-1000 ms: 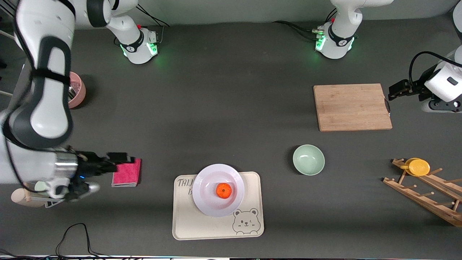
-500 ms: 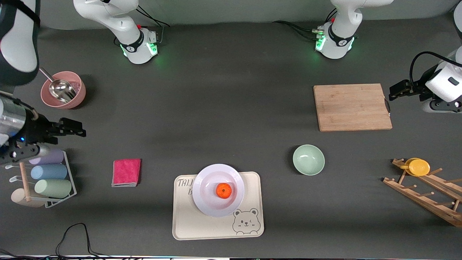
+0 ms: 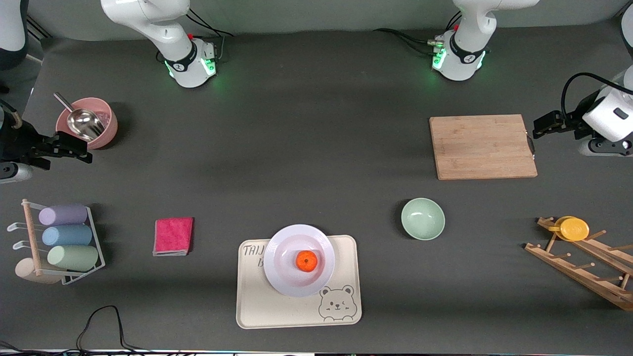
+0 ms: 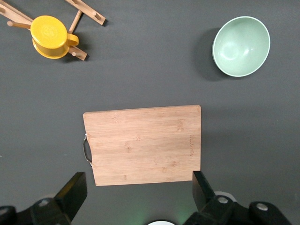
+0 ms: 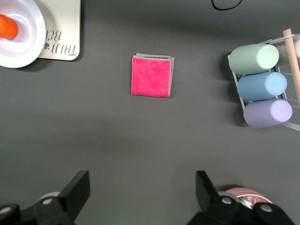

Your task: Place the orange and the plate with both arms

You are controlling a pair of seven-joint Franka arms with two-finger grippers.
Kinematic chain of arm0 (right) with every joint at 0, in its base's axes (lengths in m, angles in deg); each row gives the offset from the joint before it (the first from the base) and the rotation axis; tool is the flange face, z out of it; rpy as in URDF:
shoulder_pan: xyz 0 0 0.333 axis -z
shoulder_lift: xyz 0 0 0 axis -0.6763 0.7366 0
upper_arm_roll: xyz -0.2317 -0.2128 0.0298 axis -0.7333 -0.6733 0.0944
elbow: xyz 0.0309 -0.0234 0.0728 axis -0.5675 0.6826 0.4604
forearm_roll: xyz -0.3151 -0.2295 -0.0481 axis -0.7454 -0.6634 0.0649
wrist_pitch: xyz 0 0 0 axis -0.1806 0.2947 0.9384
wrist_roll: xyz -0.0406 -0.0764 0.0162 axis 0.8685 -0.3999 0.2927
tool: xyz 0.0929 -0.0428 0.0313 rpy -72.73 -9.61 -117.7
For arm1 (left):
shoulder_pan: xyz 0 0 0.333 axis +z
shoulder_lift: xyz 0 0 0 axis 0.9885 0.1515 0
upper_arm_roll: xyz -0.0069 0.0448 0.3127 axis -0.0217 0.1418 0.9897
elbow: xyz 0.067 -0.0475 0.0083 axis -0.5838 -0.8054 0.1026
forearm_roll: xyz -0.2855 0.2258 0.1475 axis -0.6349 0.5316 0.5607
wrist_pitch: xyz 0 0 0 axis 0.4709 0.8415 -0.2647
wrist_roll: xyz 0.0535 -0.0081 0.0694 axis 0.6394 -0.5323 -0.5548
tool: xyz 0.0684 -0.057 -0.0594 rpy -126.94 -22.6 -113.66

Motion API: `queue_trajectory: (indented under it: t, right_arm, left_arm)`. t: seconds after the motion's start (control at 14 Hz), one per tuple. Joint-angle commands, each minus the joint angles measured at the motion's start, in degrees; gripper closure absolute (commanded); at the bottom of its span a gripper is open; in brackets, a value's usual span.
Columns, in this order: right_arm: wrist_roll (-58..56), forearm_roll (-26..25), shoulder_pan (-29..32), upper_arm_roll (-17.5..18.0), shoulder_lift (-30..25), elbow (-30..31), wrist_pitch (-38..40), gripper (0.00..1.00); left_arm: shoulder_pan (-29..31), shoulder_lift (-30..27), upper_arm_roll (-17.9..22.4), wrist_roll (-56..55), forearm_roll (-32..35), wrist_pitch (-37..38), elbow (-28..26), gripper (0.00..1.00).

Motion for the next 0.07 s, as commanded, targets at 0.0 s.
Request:
queue_trajectory:
  t: [0.0]
  right_arm:
    - [4.3, -1.6, -0.1, 0.9, -1.2, 1.8, -1.1, 0.00]
  left_arm:
    - [-0.2, 0.4, 0.2, -0.1, 0.7, 0.3, 1.1, 0.00]
